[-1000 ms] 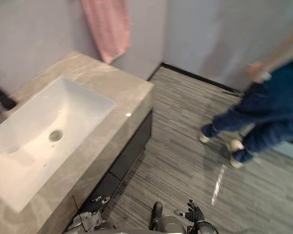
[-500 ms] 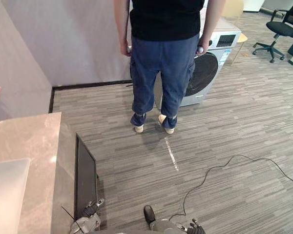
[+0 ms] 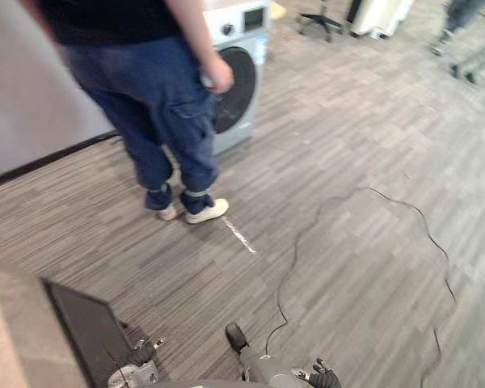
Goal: Organize washtable
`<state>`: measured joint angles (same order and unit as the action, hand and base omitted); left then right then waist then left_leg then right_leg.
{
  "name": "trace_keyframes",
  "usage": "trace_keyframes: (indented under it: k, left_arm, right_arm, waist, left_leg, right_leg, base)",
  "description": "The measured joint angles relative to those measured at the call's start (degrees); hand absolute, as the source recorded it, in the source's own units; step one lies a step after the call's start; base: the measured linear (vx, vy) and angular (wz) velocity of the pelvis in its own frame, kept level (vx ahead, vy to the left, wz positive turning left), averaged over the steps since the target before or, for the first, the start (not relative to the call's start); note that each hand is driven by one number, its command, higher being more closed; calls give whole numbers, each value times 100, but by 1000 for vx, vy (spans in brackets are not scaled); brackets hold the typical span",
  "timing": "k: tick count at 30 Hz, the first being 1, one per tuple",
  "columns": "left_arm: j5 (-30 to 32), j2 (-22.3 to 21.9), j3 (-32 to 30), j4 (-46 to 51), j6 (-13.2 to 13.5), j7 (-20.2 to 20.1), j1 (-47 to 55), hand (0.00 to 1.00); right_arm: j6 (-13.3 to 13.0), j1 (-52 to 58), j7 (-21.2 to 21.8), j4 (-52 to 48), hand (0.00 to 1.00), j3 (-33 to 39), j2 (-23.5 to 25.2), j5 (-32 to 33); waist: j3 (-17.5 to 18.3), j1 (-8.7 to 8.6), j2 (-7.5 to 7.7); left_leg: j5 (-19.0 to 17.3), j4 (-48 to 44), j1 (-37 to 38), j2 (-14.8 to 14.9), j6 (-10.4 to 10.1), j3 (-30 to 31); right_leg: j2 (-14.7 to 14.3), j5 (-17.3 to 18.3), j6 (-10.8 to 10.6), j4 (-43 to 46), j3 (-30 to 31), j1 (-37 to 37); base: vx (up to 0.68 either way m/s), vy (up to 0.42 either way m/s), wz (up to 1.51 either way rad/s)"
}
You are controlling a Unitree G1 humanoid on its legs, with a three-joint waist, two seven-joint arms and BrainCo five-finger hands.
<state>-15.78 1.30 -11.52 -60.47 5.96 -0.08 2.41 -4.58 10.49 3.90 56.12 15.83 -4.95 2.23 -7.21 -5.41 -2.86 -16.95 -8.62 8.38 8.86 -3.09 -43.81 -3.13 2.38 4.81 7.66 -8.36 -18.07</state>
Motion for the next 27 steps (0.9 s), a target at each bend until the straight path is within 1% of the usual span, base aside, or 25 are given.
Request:
trace_keyframes:
  k: [1,2,3,4,5,6,7,8,9,10,12,13,14,16,17,18,19,20,21,22,23,24,25,26,27]
  left_arm:
    - [71,-8,12,58,-26,-3,63,0]
    - [72,26,8,80,-38,-7,147,0]
    - [73,44,-53,96,-40,-2,298,0]
    - [76,85,-59,78,-47,-9,378,0]
    - [77,63,-44,76,-37,-25,345,0]
    - [76,35,-20,68,-17,-78,256,0]
    - [78,18,-26,58,-2,-99,188,0]
    - [81,-10,-38,-48,-67,-114,171,0]
    - [81,-91,-31,-86,-71,-124,166,0]
    - [74,-188,-27,-80,-71,-128,135,0]
    - [63,-247,-2,-32,-62,-180,110,0]
    - [51,-264,17,9,-61,-239,106,0]
    - [39,-298,22,29,-51,-240,105,0]
    - [-12,-322,77,28,-54,-239,111,0]
    - [-69,-323,75,52,-48,-238,101,0]
    - [-152,-314,70,57,-47,-236,107,0]
    - [-193,-288,71,56,-50,-235,138,0]
    - [-255,-268,68,76,-50,-233,185,0]
    - [-304,-270,72,118,-50,-234,196,0]
    - [-373,-287,76,173,-44,-232,214,0]
    - [-386,-285,78,222,-35,-231,239,0]
    - [-386,-287,79,298,-23,-230,262,0]
    - [-384,-289,106,388,-5,-229,270,0]
    - [-382,-282,209,437,71,-228,284,0]
    - [-380,-278,246,429,96,-227,288,0]
  right_arm:
    - [-25,70,-28,-80,0,75,-5,20]
    - [-40,165,-21,-79,0,76,12,14]
    - [-44,53,-21,-71,0,-39,7,-4]
    - [-71,-34,-12,-75,0,-40,29,-11]
    - [-73,-57,-15,-107,0,-14,-1,-12]
    - [14,-63,-33,6,0,70,6,-15]
    - [70,-77,-85,117,0,190,61,-8]
    - [65,-98,-95,127,0,222,101,-12]
    - [66,-84,-101,138,0,246,100,-11]
    - [71,-84,-100,152,0,274,127,-13]
    - [60,-77,-88,185,0,290,142,-13]
    - [57,-78,-61,225,0,321,141,-6]
    - [49,-94,-14,296,0,425,141,-1]
    - [58,-101,-15,321,0,587,135,70]
    - [68,-96,-20,341,0,698,142,132]
    - [73,-100,-22,389,0,706,163,169]
    - [72,-98,-24,390,0,708,187,169]
    - [71,-92,-25,388,0,728,215,170]
    - [71,-90,-23,388,0,743,212,170]
    - [72,-101,-25,391,0,738,202,174]
    - [74,-143,-25,419,0,704,198,177]
    - [72,-194,-24,473,0,623,176,179]
    - [67,-228,-17,575,0,552,115,197]
    - [63,-222,-4,634,0,469,66,230]
    - [58,-221,5,660,0,448,57,234]
  waist:
    - [-1,-33,54]
    - [53,-36,165]
    - [57,31,171]
    - [45,13,140]
    - [75,-35,38]
    - [37,-12,122]
    - [-29,8,194]
    - [-72,-22,80]
    - [-62,-20,45]
    - [-87,-29,90]
    - [-68,-28,146]
    - [-66,-30,151]
    - [-45,-19,141]
    - [48,-50,20]
    - [47,-46,32]
    - [62,-5,100]
    - [64,-8,137]
    - [71,-12,155]
    - [68,-11,152]
    - [60,2,136]
    - [51,25,115]
    - [43,84,108]
    - [35,190,125]
    - [39,304,113]
    - [40,301,111]
  left_leg:
    - [-12,-162,159,-29,-17,-362]
    - [-62,-318,246,-143,-95,-542]
    - [-88,-587,325,-51,-118,-989]
    - [-178,-437,327,22,-109,-1223]
    - [-75,15,345,-21,-117,-1296]
    - [-121,133,531,-191,-353,-1471]
    - [-150,-12,622,-258,-397,-1704]
    - [-135,-64,671,-169,-399,-1877]
    - [-113,-18,756,-173,-397,-1924]
    - [-109,48,849,-164,-400,-1909]
    - [-95,73,839,-81,-426,-1907]
    - [-41,76,784,-13,-499,-1906]
    - [186,-8,704,54,-511,-1881]
    - [239,-140,638,70,-543,-1916]
    - [239,-353,629,109,-543,-1953]
    - [238,-738,617,212,-542,-1983]
    - [238,-1001,573,292,-542,-1970]
    - [238,-1480,501,464,-541,-1874]
    - [267,-2271,314,773,-489,-1577]
    - [287,-2838,113,973,-349,-1233]
    - [186,-3174,-105,1022,-178,-748]
    - [82,-3331,-335,967,-59,-178]
    - [46,-3285,-648,737,-55,718]
    - [50,-2893,-832,465,-86,1480]
    - [62,-2554,-888,385,-101,1729]
  right_leg:
    - [598,175,443,1333,-1391,-178]
    - [833,-228,569,1634,-1794,-137]
    - [706,-346,757,1520,-2190,-91]
    - [378,-559,804,834,-2219,81]
    - [390,-83,967,933,-2517,137]
    - [714,745,731,1526,-2879,214]
    - [782,837,290,1595,-2852,283]
    - [507,691,291,1250,-2698,471]
    - [372,615,288,1022,-2572,586]
    - [292,549,306,811,-2433,789]
    - [292,487,282,631,-2352,985]
    - [293,440,246,523,-2299,1088]
    - [294,379,193,416,-2205,1164]
    - [293,317,109,300,-2129,1191]
    - [306,288,77,276,-2035,1196]
    - [324,242,62,217,-1899,1220]
    - [331,229,55,180,-1826,1247]
    - [335,225,76,118,-1746,1292]
    - [332,220,93,92,-1619,1326]
    - [327,212,115,98,-1482,1340]
    - [315,213,114,119,-1311,1350]
    - [313,212,114,129,-1120,1369]
    - [337,174,72,131,-862,1415]
    - [407,63,-97,123,-687,1497]
    - [432,44,-126,115,-613,1534]
  base:
    - [83,3,-130]
    - [106,-54,-213]
    - [82,-115,-249]
    - [44,-186,-234]
    - [41,-146,-149]
    - [58,-81,-98]
    - [136,-70,-109]
    - [129,-78,-103]
    - [157,-112,-85]
    - [98,-80,-53]
    - [33,-78,-24]
    - [-42,-80,-28]
    - [-66,-70,-29]
    - [-68,-4,-18]
    - [-69,51,-33]
    - [-71,48,-44]
    - [-89,28,-46]
    - [-96,25,-42]
    - [-109,47,-48]
    - [-70,59,-59]
    - [-30,64,-67]
    - [15,121,-94]
    - [34,176,-119]
    - [41,198,-104]
    - [34,255,-76]
